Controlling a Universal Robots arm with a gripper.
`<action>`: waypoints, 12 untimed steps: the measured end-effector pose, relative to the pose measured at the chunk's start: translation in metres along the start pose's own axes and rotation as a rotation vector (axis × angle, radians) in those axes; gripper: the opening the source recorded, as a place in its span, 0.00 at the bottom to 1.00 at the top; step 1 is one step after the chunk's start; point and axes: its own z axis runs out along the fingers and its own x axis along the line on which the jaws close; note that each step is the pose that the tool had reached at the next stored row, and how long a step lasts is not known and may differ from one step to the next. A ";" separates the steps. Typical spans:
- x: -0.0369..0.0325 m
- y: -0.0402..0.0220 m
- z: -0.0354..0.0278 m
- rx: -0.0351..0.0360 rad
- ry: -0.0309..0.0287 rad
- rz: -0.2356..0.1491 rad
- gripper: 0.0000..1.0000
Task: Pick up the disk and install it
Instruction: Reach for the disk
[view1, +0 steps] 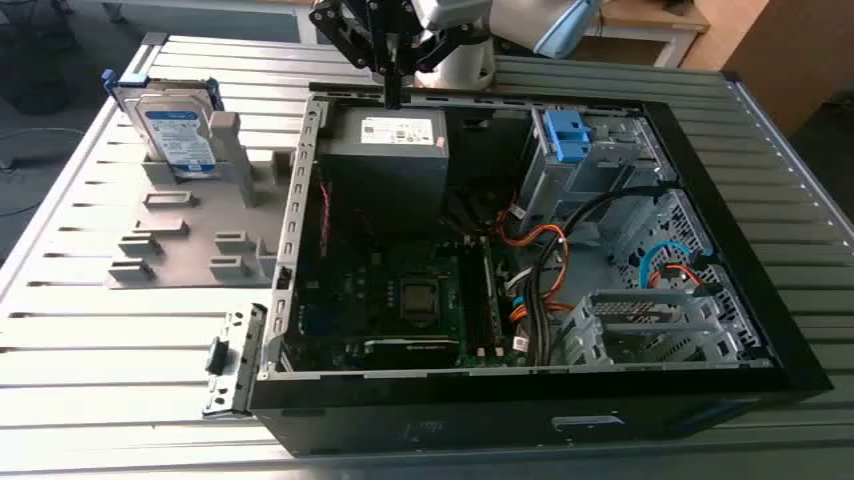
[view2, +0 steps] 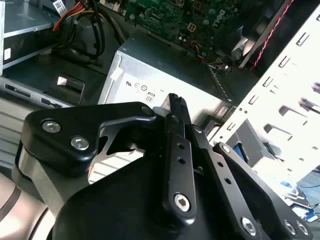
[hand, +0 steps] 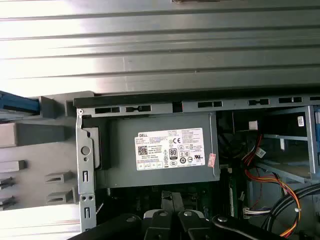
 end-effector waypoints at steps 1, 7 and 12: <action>0.0000 0.0000 0.0000 0.0000 0.0000 0.000 0.11; 0.0008 0.0000 0.0000 0.0001 0.0000 0.000 0.11; 0.0031 -0.0002 -0.0001 0.0000 0.0000 0.000 0.11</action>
